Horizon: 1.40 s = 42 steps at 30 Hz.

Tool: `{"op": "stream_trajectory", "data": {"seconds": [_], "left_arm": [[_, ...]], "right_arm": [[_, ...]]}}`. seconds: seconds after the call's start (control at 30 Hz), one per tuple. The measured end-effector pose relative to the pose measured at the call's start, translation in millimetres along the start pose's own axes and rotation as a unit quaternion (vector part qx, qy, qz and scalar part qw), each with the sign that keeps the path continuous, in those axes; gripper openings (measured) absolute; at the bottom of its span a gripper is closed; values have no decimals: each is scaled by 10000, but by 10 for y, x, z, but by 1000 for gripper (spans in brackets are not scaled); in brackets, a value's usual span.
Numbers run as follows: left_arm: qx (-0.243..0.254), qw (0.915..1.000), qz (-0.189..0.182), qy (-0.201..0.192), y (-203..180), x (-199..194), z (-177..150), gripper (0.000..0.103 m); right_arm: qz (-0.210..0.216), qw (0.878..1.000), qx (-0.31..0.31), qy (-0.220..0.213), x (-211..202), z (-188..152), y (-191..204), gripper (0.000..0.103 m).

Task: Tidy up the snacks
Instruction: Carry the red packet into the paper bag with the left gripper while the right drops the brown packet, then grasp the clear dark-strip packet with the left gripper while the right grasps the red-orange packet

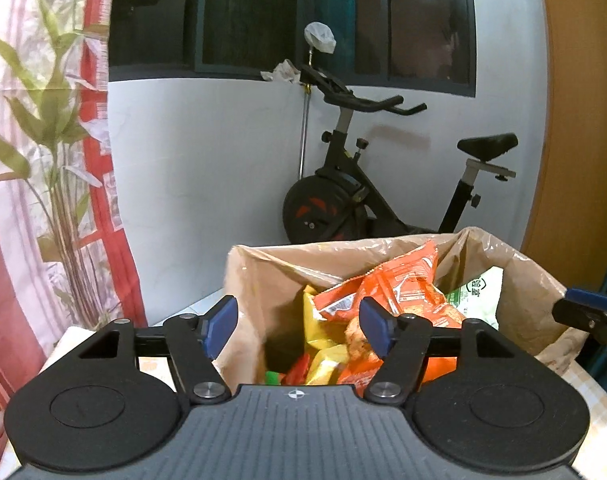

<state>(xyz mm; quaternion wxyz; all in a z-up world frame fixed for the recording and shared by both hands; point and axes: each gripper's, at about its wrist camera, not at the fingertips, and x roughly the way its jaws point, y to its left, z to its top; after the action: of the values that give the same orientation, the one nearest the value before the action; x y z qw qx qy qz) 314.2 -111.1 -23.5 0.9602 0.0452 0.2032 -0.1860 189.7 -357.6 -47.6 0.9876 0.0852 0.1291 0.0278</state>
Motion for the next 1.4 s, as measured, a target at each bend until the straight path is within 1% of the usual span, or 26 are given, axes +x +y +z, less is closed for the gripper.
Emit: {"op": "stream_trajectory", "data": {"seconds": [0.03,0.1,0.2,0.3,0.43,0.57,0.67,0.73,0.93,1.1,1.17,1.27,1.4], "left_arm": [[-33,10000,11,-28,36,-56,-13,72],[-119,9999,31,-71,129,-179,-56,72],[-294,9996,13,-25,280,-345,-136,72],[-541,9985,40,-12,438,-502,-296,72],[-806,9966,85,136,580,-607,-535,72],[-910,9951,144,360,637,-579,-775,71],[-974,9933,193,590,653,-503,-931,71],[-995,9926,200,660,654,-481,-1015,71],[-909,9923,266,804,645,-440,-1206,71],[-958,9902,294,976,662,-422,-1350,71],[-990,9893,303,1032,680,-421,-1399,71],[-1026,9879,337,1113,691,-439,-1467,71],[-1072,9863,373,1195,682,-480,-1535,71]], "right_arm": [[-9,10000,-2,-32,-35,-7,9,40],[-51,9999,18,-118,-131,-27,30,47],[39,9996,86,-248,-307,-100,38,52],[108,9994,-7,-318,-480,-217,81,55],[53,9998,58,-165,-604,-411,100,55],[7,9995,255,189,-601,-664,90,55],[-12,9977,368,563,-513,-848,107,55],[16,9963,393,770,-440,-945,121,55],[-103,9885,195,1494,-101,-1206,202,55],[-177,9803,16,1969,200,-1357,276,54],[-216,9773,-32,2109,301,-1391,310,54],[-179,9755,35,2191,381,-1412,329,54],[-148,9719,-40,2348,509,-1460,410,55]]}}
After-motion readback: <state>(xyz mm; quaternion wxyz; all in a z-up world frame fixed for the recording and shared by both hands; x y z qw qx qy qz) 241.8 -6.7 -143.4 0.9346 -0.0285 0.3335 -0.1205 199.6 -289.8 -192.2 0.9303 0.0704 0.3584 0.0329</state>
